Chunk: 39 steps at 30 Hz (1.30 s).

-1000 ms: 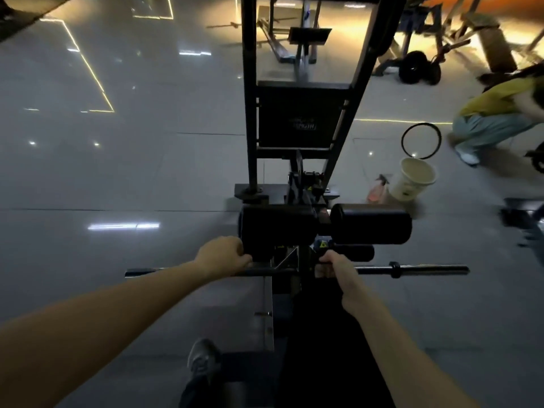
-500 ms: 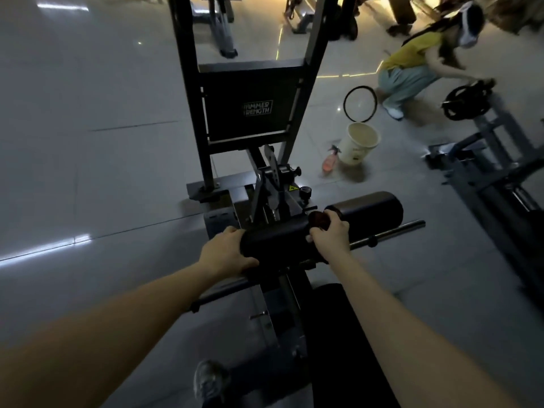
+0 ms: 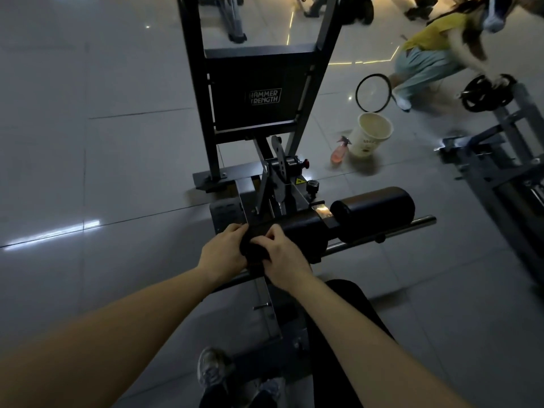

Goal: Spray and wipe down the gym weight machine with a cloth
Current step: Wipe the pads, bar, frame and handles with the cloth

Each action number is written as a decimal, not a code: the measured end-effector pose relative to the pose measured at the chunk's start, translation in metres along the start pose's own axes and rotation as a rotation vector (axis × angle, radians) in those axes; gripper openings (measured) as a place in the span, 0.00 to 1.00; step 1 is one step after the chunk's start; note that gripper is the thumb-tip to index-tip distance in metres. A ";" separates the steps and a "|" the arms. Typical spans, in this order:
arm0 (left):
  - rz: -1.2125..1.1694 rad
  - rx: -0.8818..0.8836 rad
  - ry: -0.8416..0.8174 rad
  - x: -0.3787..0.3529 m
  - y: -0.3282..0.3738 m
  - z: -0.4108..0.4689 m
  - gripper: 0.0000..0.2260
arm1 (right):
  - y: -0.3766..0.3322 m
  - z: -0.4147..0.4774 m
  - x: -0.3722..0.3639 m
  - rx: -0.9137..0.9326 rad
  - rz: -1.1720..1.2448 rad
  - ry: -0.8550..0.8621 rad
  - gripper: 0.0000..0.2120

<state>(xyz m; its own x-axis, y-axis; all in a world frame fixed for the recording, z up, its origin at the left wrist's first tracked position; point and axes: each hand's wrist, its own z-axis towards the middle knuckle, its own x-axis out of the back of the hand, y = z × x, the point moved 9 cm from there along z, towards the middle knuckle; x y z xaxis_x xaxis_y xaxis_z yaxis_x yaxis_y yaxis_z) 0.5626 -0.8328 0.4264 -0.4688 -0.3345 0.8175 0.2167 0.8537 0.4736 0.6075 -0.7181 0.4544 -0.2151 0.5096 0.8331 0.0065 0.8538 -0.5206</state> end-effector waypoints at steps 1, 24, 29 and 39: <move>-0.006 0.004 0.008 -0.002 0.000 -0.001 0.37 | 0.013 0.001 0.011 0.014 -0.072 0.032 0.21; 0.040 0.075 0.158 -0.006 0.009 -0.012 0.30 | -0.005 0.000 -0.004 0.121 -0.083 0.062 0.21; -0.316 0.306 -0.025 -0.008 -0.017 -0.013 0.43 | 0.093 0.014 0.065 -0.101 -0.258 0.241 0.18; -0.409 0.252 -0.095 -0.039 -0.027 -0.007 0.31 | 0.054 0.025 0.039 -0.242 -0.175 0.286 0.13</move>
<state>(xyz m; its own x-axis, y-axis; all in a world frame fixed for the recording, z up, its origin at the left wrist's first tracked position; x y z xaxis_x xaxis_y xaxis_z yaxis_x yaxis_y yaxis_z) 0.5807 -0.8453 0.3845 -0.5505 -0.6347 0.5423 -0.2102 0.7340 0.6458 0.5750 -0.6551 0.4545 0.0465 0.3347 0.9412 0.2306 0.9131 -0.3361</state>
